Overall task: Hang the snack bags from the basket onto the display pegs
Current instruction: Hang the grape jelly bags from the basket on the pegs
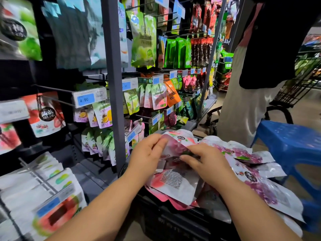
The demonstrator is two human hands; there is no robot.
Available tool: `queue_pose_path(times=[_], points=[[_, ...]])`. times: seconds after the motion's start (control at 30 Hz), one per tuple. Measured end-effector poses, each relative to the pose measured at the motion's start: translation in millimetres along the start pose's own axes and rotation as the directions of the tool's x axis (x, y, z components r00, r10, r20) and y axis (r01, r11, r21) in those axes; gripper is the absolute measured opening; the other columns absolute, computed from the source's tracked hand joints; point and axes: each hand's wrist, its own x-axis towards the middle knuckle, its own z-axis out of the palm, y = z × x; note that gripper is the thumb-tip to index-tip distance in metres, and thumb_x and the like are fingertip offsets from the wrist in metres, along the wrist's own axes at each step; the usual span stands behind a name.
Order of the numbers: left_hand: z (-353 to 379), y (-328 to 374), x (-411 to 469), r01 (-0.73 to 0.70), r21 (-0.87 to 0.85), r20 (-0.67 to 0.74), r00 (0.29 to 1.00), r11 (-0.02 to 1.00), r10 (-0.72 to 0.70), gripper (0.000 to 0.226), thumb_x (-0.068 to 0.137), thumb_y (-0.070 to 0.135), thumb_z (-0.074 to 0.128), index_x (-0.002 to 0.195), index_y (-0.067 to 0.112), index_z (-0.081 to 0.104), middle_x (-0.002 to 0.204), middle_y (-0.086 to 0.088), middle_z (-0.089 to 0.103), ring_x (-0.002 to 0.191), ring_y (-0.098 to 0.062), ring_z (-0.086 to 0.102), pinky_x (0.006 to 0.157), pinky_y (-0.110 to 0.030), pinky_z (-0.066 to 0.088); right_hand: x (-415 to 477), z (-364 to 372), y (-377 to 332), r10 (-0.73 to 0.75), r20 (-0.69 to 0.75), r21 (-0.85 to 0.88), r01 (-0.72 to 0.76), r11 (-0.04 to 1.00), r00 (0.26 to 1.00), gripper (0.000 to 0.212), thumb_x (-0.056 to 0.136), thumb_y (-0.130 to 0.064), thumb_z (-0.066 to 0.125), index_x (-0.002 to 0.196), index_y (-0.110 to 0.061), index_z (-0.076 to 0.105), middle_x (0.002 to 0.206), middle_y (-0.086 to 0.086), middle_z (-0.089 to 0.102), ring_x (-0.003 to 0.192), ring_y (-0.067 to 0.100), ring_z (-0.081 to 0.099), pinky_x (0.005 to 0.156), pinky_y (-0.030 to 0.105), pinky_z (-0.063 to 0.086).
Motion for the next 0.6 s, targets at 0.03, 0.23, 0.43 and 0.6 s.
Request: queue_pose_path(times=[0.03,0.23,0.43,0.6], points=[[-3,6,1,-0.005,0.002,-0.004,1.000,1.000,0.005,0.040,0.100,0.020,0.053,0.061,0.025,0.043,0.056,0.018,0.045,0.055,0.001,0.042,0.054,-0.014,0.031,-1,1,-3,-0.003,-0.049,0.008,0.004,1.000,0.999,0.027,0.092,-0.039,0.066,0.079,-0.015,0.065,0.071,0.002,0.063,0.073,0.021,0.056,0.069,0.040,0.048],[-22,33,10,0.011,-0.101,-0.171,0.985,0.995,-0.029,0.013,0.088,0.023,0.069,0.084,0.034,0.065,0.080,0.018,0.066,0.075,0.006,0.058,0.067,-0.006,0.043,-2,4,-12,-0.032,-0.304,0.090,0.062,0.994,0.952,0.040,0.087,-0.049,0.058,0.074,-0.012,0.064,0.060,-0.001,0.058,0.061,0.014,0.053,0.058,0.037,0.044],[-16,25,4,0.184,-0.274,-0.170,0.957,0.944,-0.236,0.093,0.067,0.044,0.084,0.140,0.038,0.026,0.140,0.011,0.045,0.127,-0.007,0.046,0.107,-0.030,0.037,-7,-8,-27,0.238,-0.423,0.559,0.045,0.828,0.874,0.027,0.091,-0.020,0.071,0.070,-0.004,0.065,0.058,0.000,0.061,0.056,0.006,0.048,0.053,0.024,0.040],[16,10,-21,0.497,-0.628,0.323,0.867,0.599,-0.380,0.114,0.046,0.039,0.092,0.144,0.030,0.033,0.133,-0.009,0.061,0.108,-0.027,0.067,0.093,-0.049,0.053,-10,-11,-30,0.367,-0.351,0.716,-0.006,0.698,0.861,0.026,0.093,-0.022,0.068,0.073,-0.006,0.066,0.066,0.002,0.069,0.065,0.010,0.056,0.062,0.030,0.048]])
